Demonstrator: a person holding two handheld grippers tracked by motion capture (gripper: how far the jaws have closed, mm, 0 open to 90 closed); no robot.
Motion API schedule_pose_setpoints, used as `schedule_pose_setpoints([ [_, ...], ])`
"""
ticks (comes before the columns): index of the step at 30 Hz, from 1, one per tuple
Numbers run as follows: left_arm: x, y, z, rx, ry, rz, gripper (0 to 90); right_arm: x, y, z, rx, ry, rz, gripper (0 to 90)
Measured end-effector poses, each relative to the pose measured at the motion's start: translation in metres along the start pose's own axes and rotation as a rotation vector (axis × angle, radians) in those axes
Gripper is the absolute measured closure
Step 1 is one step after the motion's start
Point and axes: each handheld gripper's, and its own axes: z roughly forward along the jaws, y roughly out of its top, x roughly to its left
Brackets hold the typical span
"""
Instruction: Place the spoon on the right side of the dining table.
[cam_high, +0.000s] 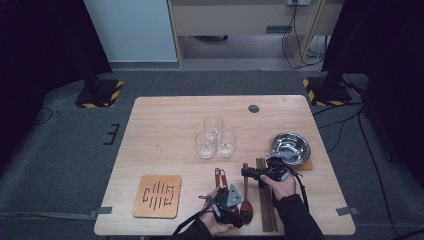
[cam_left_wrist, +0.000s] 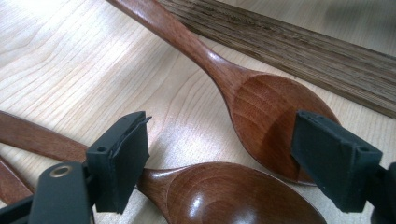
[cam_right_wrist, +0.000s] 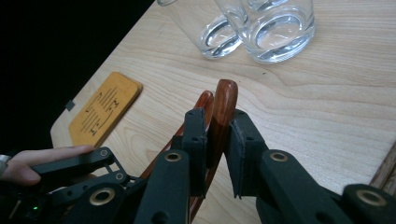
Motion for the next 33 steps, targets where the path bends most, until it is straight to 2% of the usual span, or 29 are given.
schedule_pose_setpoints([
  [9,0.001,0.000,0.000,-0.001,0.002,-0.002,19.1,0.001,0.002,-0.004,-0.019,0.030,0.021,81.3],
  [22,0.001,0.000,0.000,-0.003,0.002,-0.007,19.5,0.003,0.004,-0.009,-0.047,0.097,0.070,84.7],
  [29,-0.001,0.002,-0.001,0.003,0.010,-0.002,21.3,0.005,0.005,-0.010,-0.052,0.107,0.060,85.0],
  [33,0.000,0.004,-0.006,-0.020,0.005,-0.004,19.3,0.005,0.006,-0.013,-0.062,0.106,0.051,85.0],
])
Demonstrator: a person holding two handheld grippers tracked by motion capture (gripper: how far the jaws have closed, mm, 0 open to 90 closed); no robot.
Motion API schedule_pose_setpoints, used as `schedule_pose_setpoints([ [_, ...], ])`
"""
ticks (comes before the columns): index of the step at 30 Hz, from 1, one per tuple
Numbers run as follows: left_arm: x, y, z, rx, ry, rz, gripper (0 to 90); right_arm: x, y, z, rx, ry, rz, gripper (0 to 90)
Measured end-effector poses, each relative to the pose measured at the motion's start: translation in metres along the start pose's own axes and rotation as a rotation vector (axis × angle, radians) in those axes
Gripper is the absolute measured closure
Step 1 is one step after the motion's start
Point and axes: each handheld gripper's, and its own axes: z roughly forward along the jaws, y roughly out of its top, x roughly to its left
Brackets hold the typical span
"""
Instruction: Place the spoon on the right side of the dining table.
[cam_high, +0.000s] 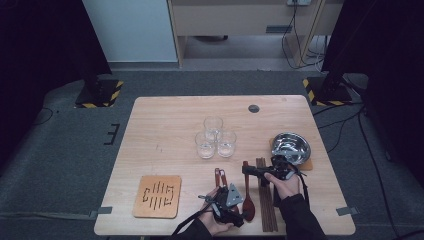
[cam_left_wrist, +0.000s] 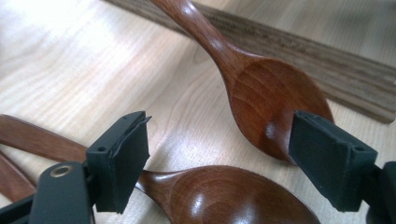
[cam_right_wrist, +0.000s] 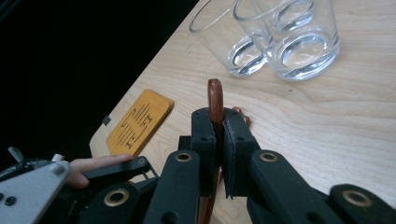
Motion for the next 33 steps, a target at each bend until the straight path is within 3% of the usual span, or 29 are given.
schedule_pose_setpoints([
  [12,0.016,-0.001,-0.030,-0.062,0.047,-0.038,18.5,0.000,0.007,-0.012,-0.077,-0.031,-0.030,85.0],
  [23,0.045,-0.015,-0.062,-0.106,0.122,-0.106,18.4,-0.002,0.012,-0.022,-0.132,-0.051,-0.028,84.9],
  [33,0.067,-0.033,-0.083,-0.113,0.186,-0.162,18.0,-0.003,0.016,-0.031,-0.176,-0.082,-0.044,84.9],
])
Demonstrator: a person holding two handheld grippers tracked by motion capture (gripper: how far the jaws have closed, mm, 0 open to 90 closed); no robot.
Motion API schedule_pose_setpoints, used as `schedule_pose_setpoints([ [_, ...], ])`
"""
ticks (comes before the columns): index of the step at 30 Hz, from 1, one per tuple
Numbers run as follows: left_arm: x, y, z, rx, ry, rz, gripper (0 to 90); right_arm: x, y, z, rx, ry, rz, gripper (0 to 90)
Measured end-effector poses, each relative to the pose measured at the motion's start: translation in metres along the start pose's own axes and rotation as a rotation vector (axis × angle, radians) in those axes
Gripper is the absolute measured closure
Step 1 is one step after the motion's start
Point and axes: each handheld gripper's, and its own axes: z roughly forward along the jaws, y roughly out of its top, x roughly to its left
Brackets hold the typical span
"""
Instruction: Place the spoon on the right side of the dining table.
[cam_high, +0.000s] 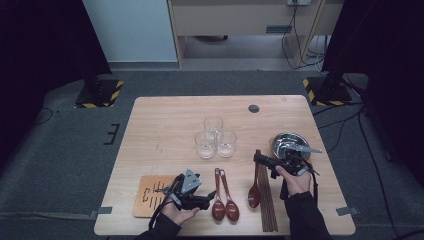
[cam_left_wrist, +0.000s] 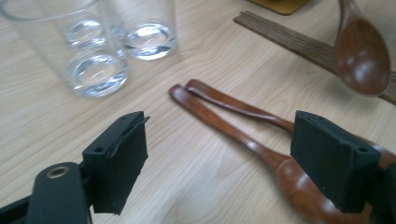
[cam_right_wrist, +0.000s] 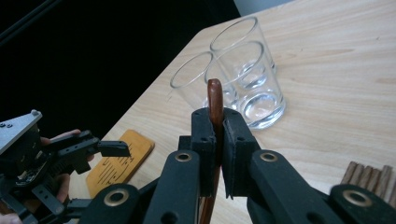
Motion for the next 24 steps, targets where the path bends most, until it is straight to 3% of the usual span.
schedule_pose_setpoints([
  [24,0.054,-0.041,-0.033,0.031,0.156,-0.130,15.9,0.000,0.013,-0.009,-0.087,-0.048,-0.017,84.9],
])
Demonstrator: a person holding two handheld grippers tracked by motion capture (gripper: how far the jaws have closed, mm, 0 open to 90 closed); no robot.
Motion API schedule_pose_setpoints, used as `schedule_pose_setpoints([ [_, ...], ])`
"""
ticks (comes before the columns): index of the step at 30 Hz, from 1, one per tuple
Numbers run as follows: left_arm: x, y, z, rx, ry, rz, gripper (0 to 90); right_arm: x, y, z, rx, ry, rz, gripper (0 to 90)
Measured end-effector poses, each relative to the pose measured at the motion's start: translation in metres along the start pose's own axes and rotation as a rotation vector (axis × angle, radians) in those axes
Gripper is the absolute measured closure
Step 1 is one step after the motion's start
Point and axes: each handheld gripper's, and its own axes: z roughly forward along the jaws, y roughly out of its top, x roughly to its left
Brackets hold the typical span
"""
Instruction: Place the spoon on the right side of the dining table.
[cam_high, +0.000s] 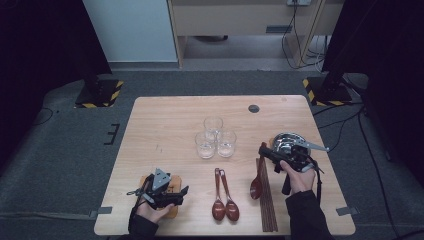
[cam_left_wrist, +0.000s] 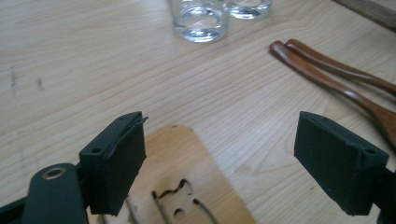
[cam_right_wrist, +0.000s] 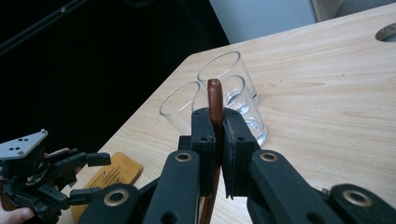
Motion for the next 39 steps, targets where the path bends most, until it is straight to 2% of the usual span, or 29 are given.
schedule_pose_setpoints([
  [6,0.013,-0.007,-0.002,0.022,0.035,-0.018,15.5,0.001,0.003,0.000,-0.018,-0.008,-0.010,84.9],
  [10,0.020,-0.010,-0.005,0.027,0.047,-0.031,15.0,0.001,0.006,-0.001,-0.028,-0.017,-0.015,84.9],
  [17,0.028,-0.019,-0.006,0.068,0.059,-0.030,14.8,0.003,0.011,-0.001,-0.056,-0.025,-0.019,84.9],
  [27,0.031,-0.023,-0.004,0.091,0.066,-0.031,14.8,0.005,0.019,-0.002,-0.107,-0.050,-0.032,84.9],
  [39,0.033,-0.029,0.000,0.111,0.071,-0.043,13.0,0.001,0.028,-0.006,-0.167,-0.089,-0.040,84.9],
])
